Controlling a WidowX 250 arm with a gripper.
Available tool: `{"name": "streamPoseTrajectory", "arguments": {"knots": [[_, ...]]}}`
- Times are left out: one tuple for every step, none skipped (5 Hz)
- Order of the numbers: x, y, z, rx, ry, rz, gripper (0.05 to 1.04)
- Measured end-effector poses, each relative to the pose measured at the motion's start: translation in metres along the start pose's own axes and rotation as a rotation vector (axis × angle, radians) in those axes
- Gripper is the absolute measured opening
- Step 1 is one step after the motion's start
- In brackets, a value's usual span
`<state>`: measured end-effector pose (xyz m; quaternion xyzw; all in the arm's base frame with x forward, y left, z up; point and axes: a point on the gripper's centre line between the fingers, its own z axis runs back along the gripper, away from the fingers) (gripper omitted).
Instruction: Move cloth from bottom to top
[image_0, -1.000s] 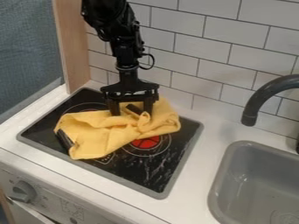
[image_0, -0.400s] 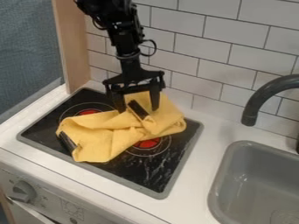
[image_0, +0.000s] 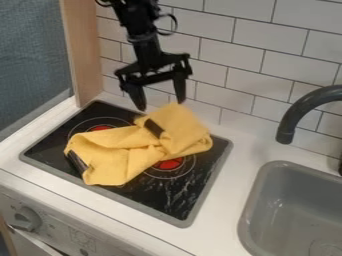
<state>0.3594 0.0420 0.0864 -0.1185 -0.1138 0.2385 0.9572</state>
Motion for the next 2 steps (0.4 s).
{"name": "streamPoseTrajectory", "arguments": {"knots": [[-0.0006,0.0173,0.0155,0.035,-0.040,0.021,0.999],[-0.0005,0.0178,0.0159,0.035,-0.042,0.024,0.999]]}}
